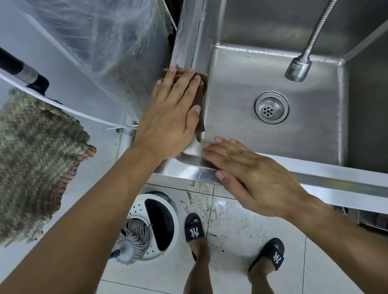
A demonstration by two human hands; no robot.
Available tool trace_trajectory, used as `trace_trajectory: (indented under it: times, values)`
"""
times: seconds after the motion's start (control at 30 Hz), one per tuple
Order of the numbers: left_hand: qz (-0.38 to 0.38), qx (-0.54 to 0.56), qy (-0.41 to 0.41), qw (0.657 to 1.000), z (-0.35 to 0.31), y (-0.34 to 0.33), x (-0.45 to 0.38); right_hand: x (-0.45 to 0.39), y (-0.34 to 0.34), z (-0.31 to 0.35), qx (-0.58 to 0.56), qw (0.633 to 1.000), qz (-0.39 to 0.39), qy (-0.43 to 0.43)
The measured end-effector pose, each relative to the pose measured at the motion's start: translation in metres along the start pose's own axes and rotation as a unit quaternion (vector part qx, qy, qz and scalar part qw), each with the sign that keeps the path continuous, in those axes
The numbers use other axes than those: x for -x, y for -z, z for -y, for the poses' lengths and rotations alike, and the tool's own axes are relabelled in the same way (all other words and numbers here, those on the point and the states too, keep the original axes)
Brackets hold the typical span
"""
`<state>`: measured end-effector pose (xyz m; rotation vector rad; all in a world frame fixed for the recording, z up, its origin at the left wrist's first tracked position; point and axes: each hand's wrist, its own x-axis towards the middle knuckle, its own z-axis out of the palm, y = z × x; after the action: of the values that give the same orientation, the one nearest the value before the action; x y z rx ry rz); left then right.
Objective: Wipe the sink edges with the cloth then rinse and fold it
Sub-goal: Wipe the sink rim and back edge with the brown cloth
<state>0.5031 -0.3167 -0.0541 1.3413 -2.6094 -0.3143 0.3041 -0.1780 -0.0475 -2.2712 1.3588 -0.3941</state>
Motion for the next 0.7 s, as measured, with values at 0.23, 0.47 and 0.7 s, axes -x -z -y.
trace_trajectory:
  times: [0.23, 0.47, 0.7]
  values:
    - [-0.102, 0.072, 0.110, 0.986, -0.017, 0.002, 0.045, -0.085, 0.039, -0.018, -0.018, 0.998, -0.048, -0.028]
    - [-0.056, 0.072, 0.165, 0.982, -0.020, -0.004, 0.053, -0.166, 0.030, -0.063, 0.087, 0.993, 0.039, 0.073]
    - [-0.004, 0.033, 0.114, 0.993, -0.018, -0.004, 0.051, -0.171, 0.039, -0.061, 0.138, 0.990, -0.014, 0.005]
